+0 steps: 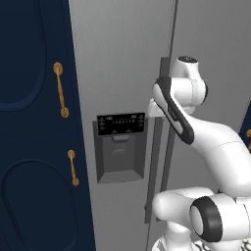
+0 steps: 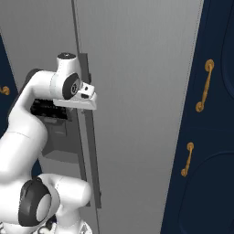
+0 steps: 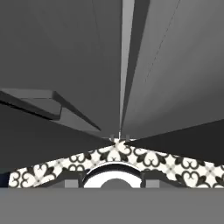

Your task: Grab a lemon wedge from the fridge and one ice cube from the ice bowl, and put them in the glass of lemonade.

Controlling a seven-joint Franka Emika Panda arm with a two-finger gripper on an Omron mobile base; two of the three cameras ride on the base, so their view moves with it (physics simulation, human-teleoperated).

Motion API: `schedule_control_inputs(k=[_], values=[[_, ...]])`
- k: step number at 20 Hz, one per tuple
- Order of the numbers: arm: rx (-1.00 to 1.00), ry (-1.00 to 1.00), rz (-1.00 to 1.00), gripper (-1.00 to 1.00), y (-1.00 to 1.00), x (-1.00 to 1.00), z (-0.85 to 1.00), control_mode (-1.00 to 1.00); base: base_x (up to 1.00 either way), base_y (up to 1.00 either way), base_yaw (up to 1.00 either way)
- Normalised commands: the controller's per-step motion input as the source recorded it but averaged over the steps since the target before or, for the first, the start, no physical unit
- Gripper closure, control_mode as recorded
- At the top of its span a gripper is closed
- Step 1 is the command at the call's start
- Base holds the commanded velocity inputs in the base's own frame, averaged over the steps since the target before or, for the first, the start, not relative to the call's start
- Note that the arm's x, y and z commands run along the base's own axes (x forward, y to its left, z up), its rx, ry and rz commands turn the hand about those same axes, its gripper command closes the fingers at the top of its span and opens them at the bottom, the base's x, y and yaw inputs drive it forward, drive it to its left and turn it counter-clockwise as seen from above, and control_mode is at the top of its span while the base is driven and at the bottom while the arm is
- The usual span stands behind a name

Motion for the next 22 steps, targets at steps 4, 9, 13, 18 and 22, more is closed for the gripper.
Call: schedule_control_inputs(k=[4,9,13,18,22], values=[[0.0,0.0,0.0,-1.0,-0.01,-0.33,0.0,-1.0,0.0,0.0,0.0],[0.0,0.0,-0.02,-1.0,0.0,-0.72,-0.26,-1.0,0.0,0.0,0.0],[0.0,0.02,-0.04,-1.0,-0.01,-0.63,-0.3,-1.0,0.0,0.0,0.0],[0.0,0.0,0.0,-1.0,0.0,-0.11,-0.02,-1.0,0.0,0.0,0.0],[0.0,0.0,0.0,-1.0,0.0,0.0,0.0,1.0,-0.18,0.0,0.0]])
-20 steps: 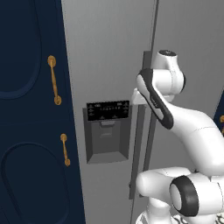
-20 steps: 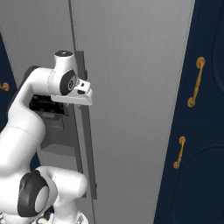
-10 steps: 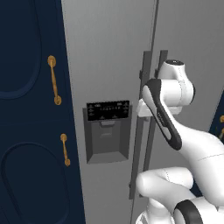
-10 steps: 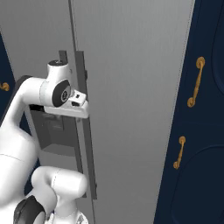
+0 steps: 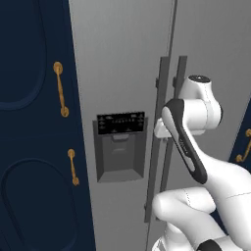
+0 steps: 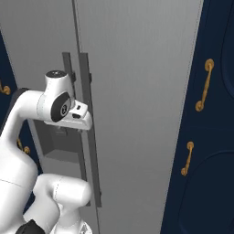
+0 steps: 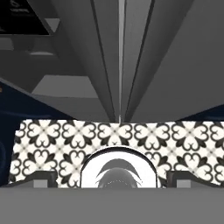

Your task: Grab a lemon wedge from the fridge and one ice cube from the ice bowl, and put them in the glass of lemonade.

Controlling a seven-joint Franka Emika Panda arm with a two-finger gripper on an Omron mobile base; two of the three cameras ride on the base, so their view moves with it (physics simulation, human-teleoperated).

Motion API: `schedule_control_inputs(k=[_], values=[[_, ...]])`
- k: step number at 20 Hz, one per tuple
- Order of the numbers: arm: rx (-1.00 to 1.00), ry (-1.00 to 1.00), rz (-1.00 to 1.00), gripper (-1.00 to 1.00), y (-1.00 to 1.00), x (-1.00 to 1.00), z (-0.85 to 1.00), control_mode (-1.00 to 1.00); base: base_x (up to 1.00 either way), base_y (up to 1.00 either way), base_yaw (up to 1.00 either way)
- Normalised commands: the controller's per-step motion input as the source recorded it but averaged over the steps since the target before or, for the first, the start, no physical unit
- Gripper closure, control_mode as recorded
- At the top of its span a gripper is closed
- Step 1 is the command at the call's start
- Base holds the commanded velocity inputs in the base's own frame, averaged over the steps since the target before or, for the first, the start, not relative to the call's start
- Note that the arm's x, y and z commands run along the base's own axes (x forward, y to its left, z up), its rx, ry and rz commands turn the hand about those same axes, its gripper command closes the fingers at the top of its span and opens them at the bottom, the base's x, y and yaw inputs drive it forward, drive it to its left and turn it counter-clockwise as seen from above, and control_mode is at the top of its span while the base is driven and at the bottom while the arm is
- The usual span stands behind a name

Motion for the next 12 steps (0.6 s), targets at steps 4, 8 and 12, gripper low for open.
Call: schedule_control_inputs(k=[4,8,12], values=[[0.0,0.0,0.0,-1.0,0.0,0.0,0.0,1.0,-0.69,0.3,0.04],[0.0,0.0,0.0,-1.0,0.0,0.0,0.0,1.0,-0.3,0.26,0.12],[0.0,0.0,0.0,-1.0,0.0,0.0,0.0,1.0,0.0,0.1,0.17]])
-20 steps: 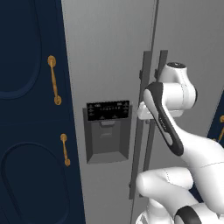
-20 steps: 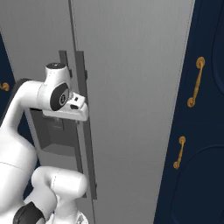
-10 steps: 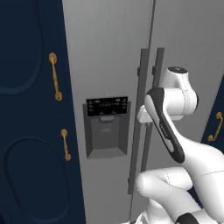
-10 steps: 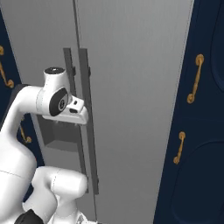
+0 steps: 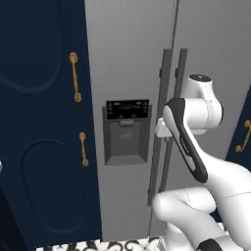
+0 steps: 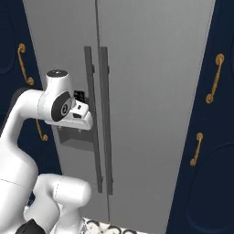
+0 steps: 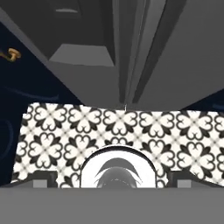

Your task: Grab a lemon wedge from the fridge and one ice cube from the ice bowl, and put them in the glass of lemonade.

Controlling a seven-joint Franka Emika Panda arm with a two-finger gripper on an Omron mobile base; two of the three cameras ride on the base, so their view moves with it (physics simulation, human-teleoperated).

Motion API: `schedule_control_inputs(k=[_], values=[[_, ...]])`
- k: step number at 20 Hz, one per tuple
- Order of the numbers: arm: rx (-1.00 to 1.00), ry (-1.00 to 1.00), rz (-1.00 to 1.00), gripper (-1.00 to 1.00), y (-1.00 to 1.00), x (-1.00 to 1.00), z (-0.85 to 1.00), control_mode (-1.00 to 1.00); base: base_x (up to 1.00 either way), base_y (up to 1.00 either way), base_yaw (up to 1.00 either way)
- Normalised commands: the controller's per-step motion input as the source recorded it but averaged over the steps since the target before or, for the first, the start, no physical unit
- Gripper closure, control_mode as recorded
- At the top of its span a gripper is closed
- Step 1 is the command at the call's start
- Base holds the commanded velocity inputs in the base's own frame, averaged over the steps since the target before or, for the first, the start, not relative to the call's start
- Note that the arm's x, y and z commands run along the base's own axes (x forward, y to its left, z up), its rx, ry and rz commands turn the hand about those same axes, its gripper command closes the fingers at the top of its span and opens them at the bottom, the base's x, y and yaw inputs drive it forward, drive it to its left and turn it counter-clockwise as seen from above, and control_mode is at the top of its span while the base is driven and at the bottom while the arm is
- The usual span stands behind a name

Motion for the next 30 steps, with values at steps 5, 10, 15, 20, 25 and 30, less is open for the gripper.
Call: schedule_control_inputs(k=[5,10,15,20,25,30], values=[[0.0,0.0,0.0,-1.0,0.0,0.0,0.0,1.0,0.35,0.54,0.78],[0.0,0.0,0.0,-1.0,0.0,0.0,0.0,1.0,0.24,0.37,0.91],[0.0,0.0,0.0,-1.0,0.0,0.0,0.0,1.0,0.45,0.31,0.85],[0.0,0.0,0.0,-1.0,0.0,0.0,0.0,1.0,1.0,0.0,0.4],[0.0,0.0,0.0,-1.0,0.0,0.0,0.0,1.0,0.77,0.1,0.23],[0.0,0.0,0.0,-1.0,0.0,0.0,0.0,1.0,0.79,0.06,0.38]])
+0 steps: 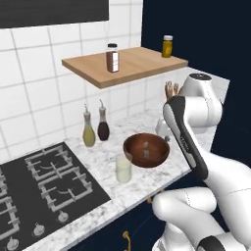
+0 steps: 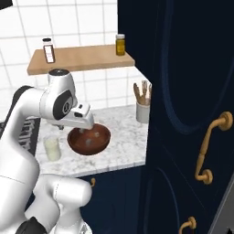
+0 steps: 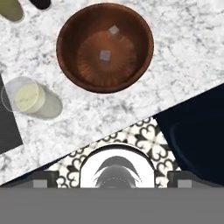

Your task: Grab a lemon wedge from the fridge and one ice cube from the ice bowl, and put them in the glass of lemonade.

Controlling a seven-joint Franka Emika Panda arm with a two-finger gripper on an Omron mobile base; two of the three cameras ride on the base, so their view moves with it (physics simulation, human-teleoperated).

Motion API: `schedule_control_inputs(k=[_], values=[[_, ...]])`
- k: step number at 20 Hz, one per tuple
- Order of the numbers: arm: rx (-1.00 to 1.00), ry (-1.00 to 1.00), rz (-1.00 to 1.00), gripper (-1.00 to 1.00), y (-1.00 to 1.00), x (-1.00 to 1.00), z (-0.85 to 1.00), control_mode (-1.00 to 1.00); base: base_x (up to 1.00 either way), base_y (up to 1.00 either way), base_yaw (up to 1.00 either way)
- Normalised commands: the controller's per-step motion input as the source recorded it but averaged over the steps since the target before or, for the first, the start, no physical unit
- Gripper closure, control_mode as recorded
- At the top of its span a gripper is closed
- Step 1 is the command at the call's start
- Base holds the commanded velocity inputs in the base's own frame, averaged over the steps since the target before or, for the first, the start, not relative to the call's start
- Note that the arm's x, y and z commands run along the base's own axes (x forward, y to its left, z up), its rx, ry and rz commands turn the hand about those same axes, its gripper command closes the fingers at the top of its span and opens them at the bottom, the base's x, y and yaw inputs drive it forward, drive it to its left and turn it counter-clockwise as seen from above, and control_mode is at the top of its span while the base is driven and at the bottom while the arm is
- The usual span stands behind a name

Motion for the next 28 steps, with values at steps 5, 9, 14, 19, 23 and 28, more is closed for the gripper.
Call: schedule_control_inputs(k=[5,9,14,19,23,28], values=[[0.0,0.0,0.0,-1.0,0.0,0.0,0.0,1.0,0.87,-0.21,0.15],[0.0,0.32,0.12,-1.0,0.0,0.96,-0.66,-1.0,0.0,0.0,0.0],[0.0,0.36,0.15,-1.0,-0.01,1.0,-0.59,-1.0,0.0,0.0,0.0],[0.01,0.1,0.15,-1.0,0.0,0.98,-0.52,-1.0,0.0,0.0,0.0],[0.02,-0.09,0.0,-1.0,0.04,0.61,-0.7,-1.0,0.0,0.0,0.0],[0.0,0.07,0.0,-1.0,0.1,0.4,-0.65,-1.0,0.0,0.0,0.0]])
